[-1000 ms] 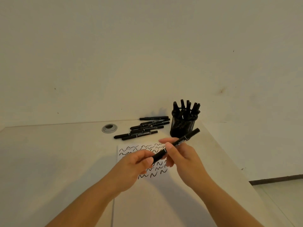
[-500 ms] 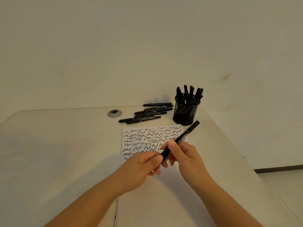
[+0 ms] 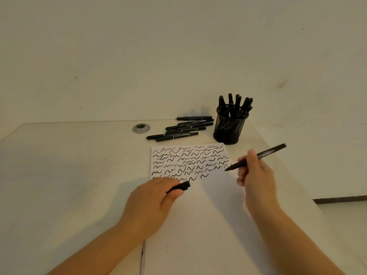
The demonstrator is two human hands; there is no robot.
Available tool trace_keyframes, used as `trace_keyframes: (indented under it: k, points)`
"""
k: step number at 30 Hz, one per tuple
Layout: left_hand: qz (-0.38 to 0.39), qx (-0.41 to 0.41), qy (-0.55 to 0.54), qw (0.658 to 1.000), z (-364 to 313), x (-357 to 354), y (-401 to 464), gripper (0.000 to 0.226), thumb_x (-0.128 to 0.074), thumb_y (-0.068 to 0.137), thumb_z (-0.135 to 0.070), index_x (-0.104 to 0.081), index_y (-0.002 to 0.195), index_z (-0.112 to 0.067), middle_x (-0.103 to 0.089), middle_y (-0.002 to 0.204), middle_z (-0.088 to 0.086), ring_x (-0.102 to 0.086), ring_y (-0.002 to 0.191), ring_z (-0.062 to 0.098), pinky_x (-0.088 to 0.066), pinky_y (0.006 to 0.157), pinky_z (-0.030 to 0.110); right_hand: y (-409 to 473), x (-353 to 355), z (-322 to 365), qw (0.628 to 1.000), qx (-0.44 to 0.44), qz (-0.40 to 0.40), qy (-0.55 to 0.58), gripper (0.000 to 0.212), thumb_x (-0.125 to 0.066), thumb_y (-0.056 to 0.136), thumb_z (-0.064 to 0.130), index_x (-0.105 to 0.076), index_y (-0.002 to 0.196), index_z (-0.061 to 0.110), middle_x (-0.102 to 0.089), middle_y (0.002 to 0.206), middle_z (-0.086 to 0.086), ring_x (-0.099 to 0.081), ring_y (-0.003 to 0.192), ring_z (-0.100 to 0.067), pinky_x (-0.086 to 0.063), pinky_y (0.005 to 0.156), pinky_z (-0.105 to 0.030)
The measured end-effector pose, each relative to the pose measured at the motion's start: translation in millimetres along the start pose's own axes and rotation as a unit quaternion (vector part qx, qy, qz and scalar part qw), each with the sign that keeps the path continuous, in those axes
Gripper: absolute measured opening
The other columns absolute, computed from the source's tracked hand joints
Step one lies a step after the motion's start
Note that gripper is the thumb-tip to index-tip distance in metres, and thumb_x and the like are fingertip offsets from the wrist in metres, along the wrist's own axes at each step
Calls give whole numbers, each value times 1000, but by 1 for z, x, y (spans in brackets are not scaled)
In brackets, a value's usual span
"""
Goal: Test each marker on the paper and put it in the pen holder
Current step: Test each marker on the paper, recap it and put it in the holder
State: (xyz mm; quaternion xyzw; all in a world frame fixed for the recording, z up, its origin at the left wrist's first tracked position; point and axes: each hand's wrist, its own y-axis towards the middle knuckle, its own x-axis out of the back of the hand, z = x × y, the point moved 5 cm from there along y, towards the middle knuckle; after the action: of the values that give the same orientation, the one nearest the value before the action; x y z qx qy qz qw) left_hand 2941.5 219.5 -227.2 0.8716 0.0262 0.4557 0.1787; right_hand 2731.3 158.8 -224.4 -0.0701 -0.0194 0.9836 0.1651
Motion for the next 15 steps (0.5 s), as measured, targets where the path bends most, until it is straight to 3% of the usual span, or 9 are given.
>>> trace_keyframes:
  k: [3, 6, 10, 15]
  points:
    - [30, 8, -40, 999, 13, 3, 5, 18, -46, 91, -35, -49, 75, -41, -53, 64, -22, -48, 62, -3, -33, 54, 14, 5, 1, 8, 991, 50, 85, -89, 34, -47, 93, 32, -62, 69, 13, -50, 40, 6, -41, 36, -4, -35, 38, -13]
    - [72, -39, -23, 996, 6, -5, 17, 18, -39, 92, -38, -54, 87, -30, -49, 75, -20, -45, 73, 1, -34, 63, 19, 15, -3, 10, 970, 89, 126, -188, 25, -53, 90, 30, -66, 73, 16, -61, 48, 6, -50, 43, -2, -40, 43, -15]
    - [79, -90, 34, 992, 3, -18, 32, 30, -35, 94, -37, -56, 104, -18, -54, 100, -10, -45, 92, 11, -41, 78, 28, 29, 1, -6, 983, 54, 109, -135, 13, -57, 88, 18, -65, 80, 13, -67, 55, 3, -54, 48, -4, -41, 44, -16]
    - [95, -92, 34, 991, 10, -28, 33, 30, -38, 95, -37, -58, 107, -18, -59, 106, -7, -47, 96, 13, -41, 84, 33, 28, 1, -22, 974, 95, 132, -157, 14, -55, 87, 10, -60, 76, 18, -69, 60, 0, -55, 51, -5, -42, 50, -12]
